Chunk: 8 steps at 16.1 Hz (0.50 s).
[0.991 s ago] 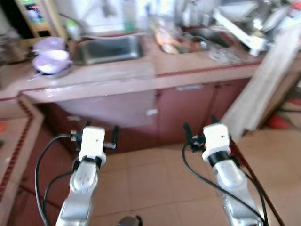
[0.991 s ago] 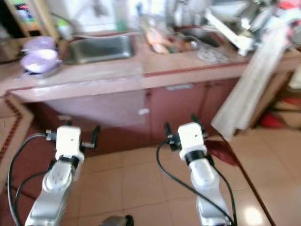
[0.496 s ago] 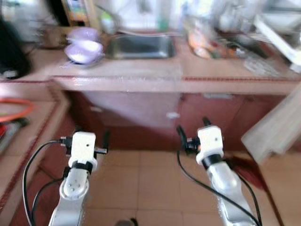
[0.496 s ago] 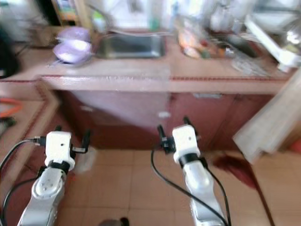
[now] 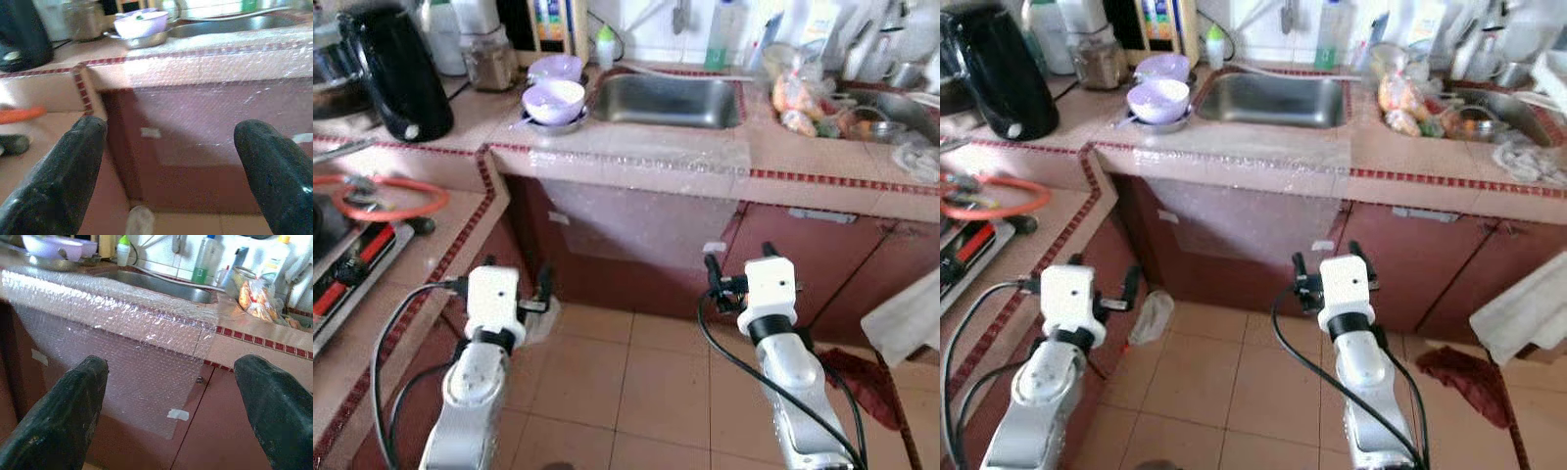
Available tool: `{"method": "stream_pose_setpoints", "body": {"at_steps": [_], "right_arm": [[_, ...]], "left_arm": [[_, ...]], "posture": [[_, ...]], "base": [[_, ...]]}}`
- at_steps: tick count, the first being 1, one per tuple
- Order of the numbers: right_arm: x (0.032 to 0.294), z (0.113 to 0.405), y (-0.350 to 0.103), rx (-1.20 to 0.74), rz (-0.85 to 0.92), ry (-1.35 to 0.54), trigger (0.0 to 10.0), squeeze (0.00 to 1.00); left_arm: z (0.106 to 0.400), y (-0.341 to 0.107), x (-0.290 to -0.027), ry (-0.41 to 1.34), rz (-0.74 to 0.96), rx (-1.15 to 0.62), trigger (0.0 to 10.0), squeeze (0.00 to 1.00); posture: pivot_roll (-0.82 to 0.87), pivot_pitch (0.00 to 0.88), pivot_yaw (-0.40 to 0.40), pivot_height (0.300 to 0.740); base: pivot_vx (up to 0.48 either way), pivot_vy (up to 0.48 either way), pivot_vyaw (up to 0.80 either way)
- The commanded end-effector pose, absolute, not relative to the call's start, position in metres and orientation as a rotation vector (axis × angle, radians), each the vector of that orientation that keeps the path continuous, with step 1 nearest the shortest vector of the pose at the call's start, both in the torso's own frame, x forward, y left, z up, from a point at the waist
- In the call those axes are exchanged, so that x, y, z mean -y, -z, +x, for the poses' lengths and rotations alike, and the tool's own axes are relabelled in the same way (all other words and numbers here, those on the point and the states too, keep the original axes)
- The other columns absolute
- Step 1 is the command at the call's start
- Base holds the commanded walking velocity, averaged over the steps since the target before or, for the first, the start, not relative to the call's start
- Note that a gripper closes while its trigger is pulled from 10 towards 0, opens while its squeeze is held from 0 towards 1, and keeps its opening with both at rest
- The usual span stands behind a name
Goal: Kitchen organization
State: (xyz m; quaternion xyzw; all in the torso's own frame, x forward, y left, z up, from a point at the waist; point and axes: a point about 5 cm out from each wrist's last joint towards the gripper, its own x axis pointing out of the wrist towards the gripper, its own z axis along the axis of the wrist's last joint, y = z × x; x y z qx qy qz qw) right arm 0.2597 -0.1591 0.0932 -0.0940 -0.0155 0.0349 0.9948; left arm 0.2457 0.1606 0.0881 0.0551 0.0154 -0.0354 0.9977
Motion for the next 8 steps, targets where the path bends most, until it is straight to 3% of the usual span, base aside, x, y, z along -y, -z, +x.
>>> {"method": "stream_pose_setpoints", "body": {"at_steps": [1,7,8], "right_arm": [[0.1601,0.2611,-0.0945,0.029,-0.168,-0.062,10.0,0.0],[0.1574,0.255,-0.0868,0.0,-0.147,-0.065,10.0,0.0],[0.1556,0.2564,-0.0887,0.011,-0.153,-0.076,10.0,0.0]], "left_arm": [[0.2481,-0.0939,-0.1636,0.064,0.117,-0.017,10.0,0.0],[0.2476,-0.0922,-0.156,0.079,0.098,-0.017,10.0,0.0],[0.2495,-0.0931,-0.1544,0.09,0.097,-0.018,10.0,0.0]], "posture": [[0.02,0.0,0.03,0.74],[0.02,0.0,0.031,0.74],[0.02,0.0,0.029,0.74]], "base": [[0.379,0.266,0.0],[0.384,0.286,0.0],[0.465,0.0,0.0]]}}
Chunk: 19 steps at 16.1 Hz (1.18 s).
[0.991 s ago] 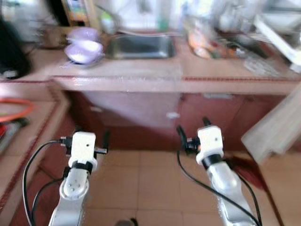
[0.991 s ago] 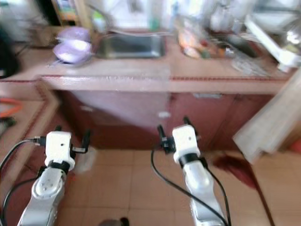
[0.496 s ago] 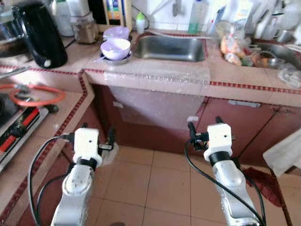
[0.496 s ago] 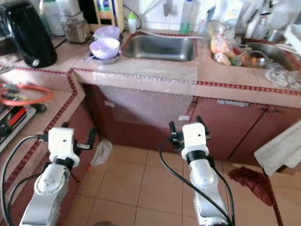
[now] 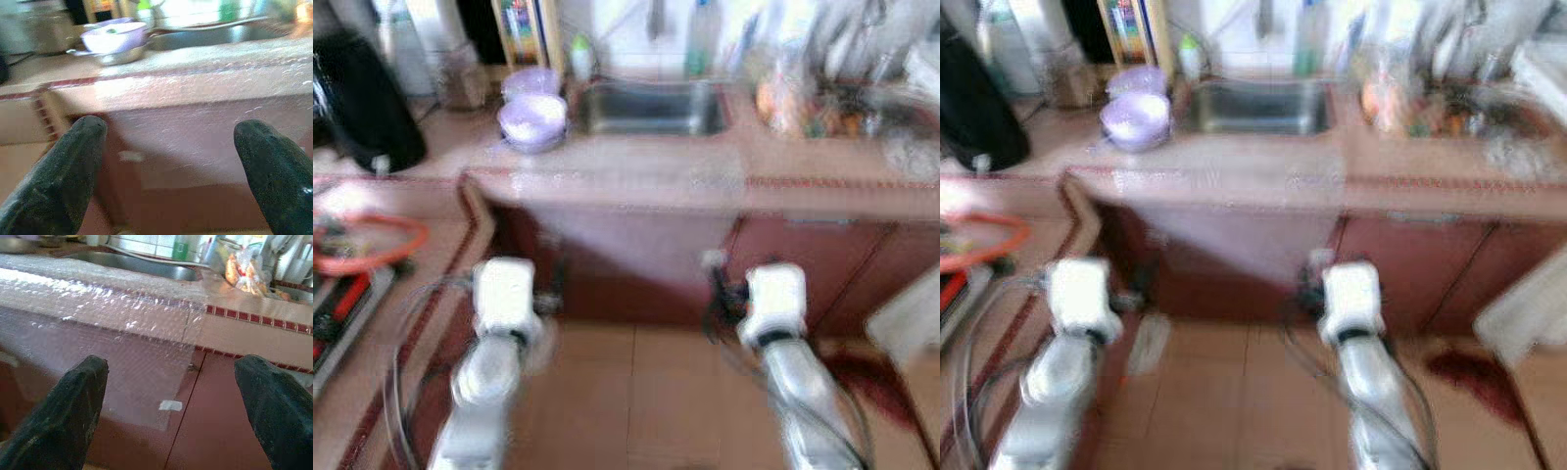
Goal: Kitchen organization
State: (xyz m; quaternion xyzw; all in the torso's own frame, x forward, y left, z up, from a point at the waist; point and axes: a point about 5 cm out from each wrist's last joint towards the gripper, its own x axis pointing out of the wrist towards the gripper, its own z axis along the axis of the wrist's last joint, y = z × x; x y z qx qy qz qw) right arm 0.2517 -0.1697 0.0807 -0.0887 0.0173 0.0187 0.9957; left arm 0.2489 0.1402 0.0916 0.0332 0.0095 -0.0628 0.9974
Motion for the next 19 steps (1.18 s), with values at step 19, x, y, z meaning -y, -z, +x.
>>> {"method": "stream_pose_setpoints", "body": {"at_steps": [19], "right_arm": [[0.158,0.27,-0.097,0.05,-0.185,-0.092,10.0,0.0]], "left_arm": [[0.256,-0.101,-0.14,0.131,0.115,0.021,10.0,0.0]], "posture": [[0.02,0.0,0.02,0.74]], "base": [[0.33,-0.046,0.0]]}}
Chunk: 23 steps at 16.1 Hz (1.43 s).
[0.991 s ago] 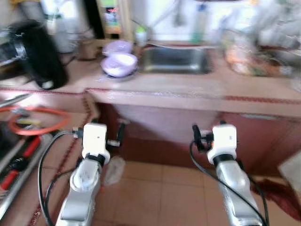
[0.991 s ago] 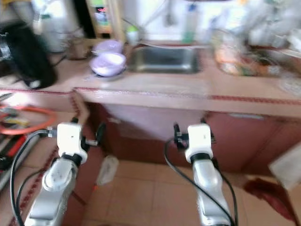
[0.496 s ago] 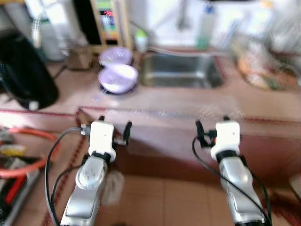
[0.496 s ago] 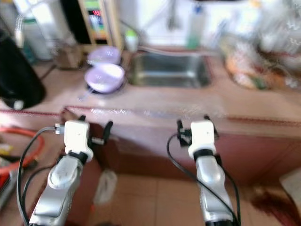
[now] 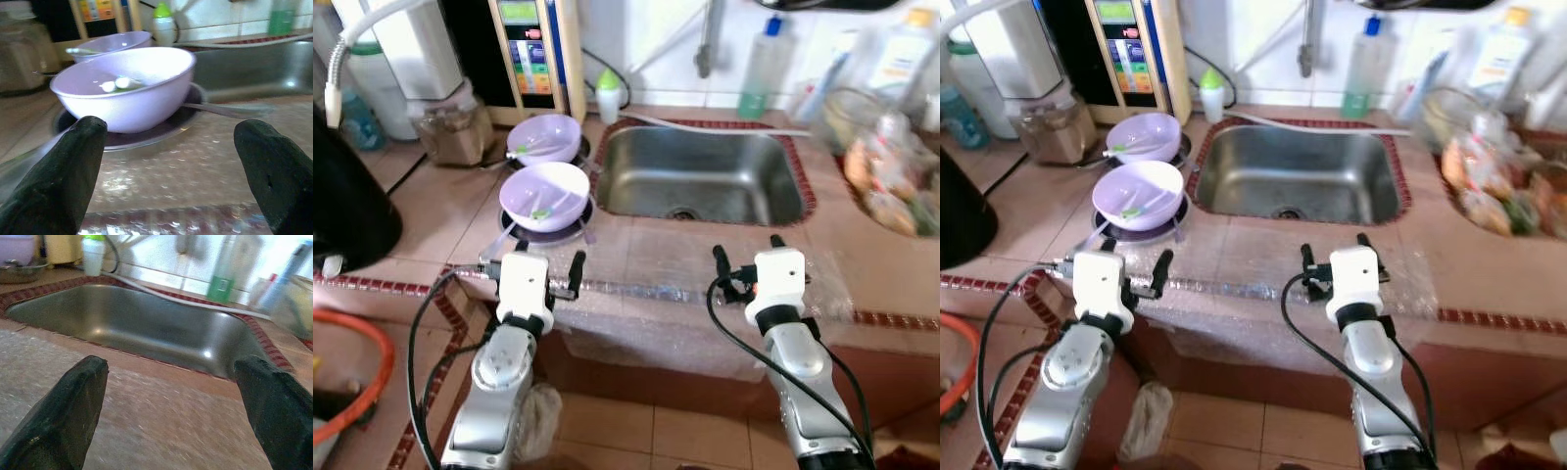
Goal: Kitchen organization
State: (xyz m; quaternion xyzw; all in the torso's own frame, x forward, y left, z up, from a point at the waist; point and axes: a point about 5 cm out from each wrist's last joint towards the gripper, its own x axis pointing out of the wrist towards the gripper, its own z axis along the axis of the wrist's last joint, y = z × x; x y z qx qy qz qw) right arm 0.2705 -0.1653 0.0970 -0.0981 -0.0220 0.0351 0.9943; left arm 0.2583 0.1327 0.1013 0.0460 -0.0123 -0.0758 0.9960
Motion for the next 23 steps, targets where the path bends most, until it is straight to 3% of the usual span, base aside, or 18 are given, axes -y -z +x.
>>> {"method": "stream_pose_setpoints", "body": {"at_steps": [1,10,17,23], "right_arm": [[0.159,0.269,-0.097,0.052,-0.196,-0.103,10.0,0.0],[0.155,0.27,-0.107,0.091,-0.183,-0.127,10.0,0.0],[0.146,0.27,-0.115,0.135,-0.18,-0.188,10.0,0.0],[0.133,0.238,-0.115,0.142,-0.159,-0.284,10.0,0.0]], "left_arm": [[0.256,-0.102,-0.14,0.128,0.112,0.023,10.0,0.0],[0.257,-0.109,-0.14,0.127,0.1,0.034,10.0,0.0],[0.258,-0.12,-0.146,0.079,0.129,0.099,10.0,0.0],[0.222,-0.121,-0.156,0.032,0.165,0.076,10.0,0.0]], "posture": [[0.02,0.0,0.018,0.74],[0.01,0.0,0.023,0.74],[0.02,0.0,0.025,0.74],[0.06,0.023,0.023,0.74]], "base": [[0.0,0.0,0.0],[0.0,-0.339,0.0],[0.0,0.0,0.0],[0.0,0.0,0.0]]}}
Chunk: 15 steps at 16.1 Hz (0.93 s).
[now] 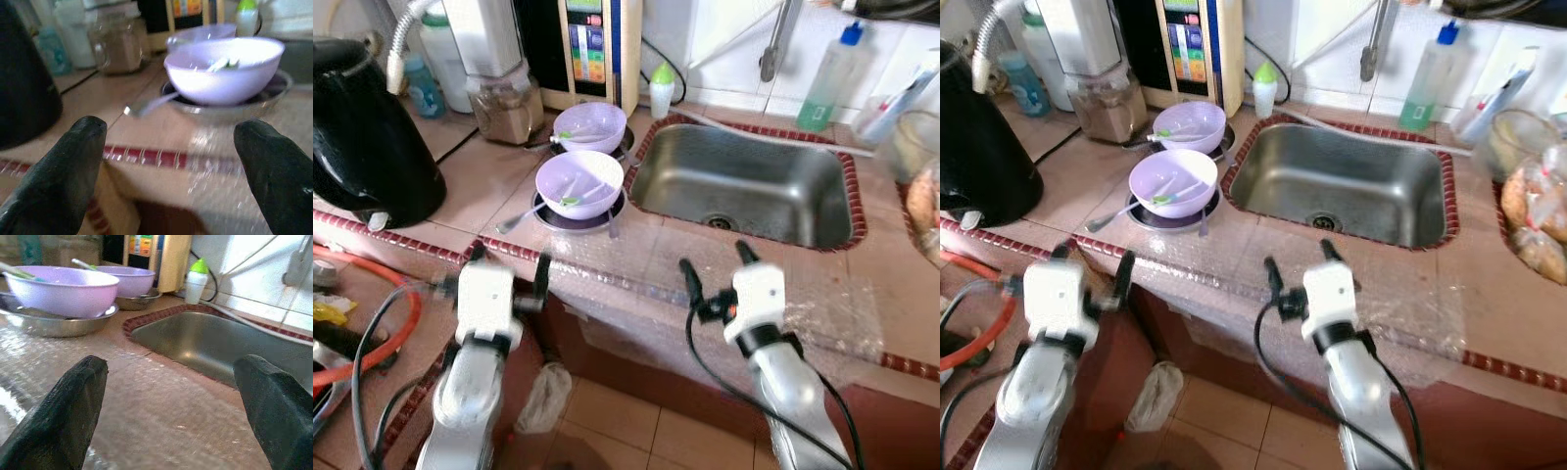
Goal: Kitchen organization
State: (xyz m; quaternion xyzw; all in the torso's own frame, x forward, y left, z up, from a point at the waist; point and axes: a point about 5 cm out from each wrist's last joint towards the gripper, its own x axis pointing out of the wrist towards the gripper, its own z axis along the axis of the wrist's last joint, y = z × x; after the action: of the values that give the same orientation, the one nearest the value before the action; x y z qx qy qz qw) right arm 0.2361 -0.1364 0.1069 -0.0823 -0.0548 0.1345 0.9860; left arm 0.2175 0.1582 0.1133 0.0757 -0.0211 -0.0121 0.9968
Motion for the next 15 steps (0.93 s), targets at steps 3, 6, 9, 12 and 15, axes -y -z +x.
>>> {"method": "stream_pose_setpoints", "body": {"at_steps": [3,6,9,12,15], "right_arm": [[0.13,0.227,-0.122,0.148,-0.178,-0.333,10.0,0.0],[0.133,0.224,-0.116,0.136,-0.208,-0.367,10.0,0.0],[0.137,0.234,-0.112,0.123,-0.221,-0.348,10.0,0.0],[0.133,0.244,-0.115,0.156,-0.218,-0.332,10.0,0.0],[0.134,0.256,-0.111,0.158,-0.239,-0.32,10.0,0.0]], "left_arm": [[0.194,-0.122,-0.161,0.049,0.15,0.012,10.0,0.0],[0.18,-0.119,-0.158,0.067,0.17,-0.002,10.0,0.0],[0.198,-0.123,-0.157,0.057,0.187,0.032,10.0,0.0],[0.216,-0.126,-0.158,0.063,0.214,0.076,10.0,0.0],[0.229,-0.126,-0.15,0.093,0.216,0.104,10.0,0.0]], "posture": [[0.07,0.034,0.001,0.74],[0.09,0.052,-0.018,0.74],[0.09,0.033,-0.01,0.74],[0.08,0.006,-0.001,0.74],[0.07,0.0,0.007,0.74]], "base": [[0.0,0.0,0.0],[0.0,0.0,0.0],[0.0,0.0,0.0],[0.0,0.0,0.0],[0.0,0.0,0.0]]}}
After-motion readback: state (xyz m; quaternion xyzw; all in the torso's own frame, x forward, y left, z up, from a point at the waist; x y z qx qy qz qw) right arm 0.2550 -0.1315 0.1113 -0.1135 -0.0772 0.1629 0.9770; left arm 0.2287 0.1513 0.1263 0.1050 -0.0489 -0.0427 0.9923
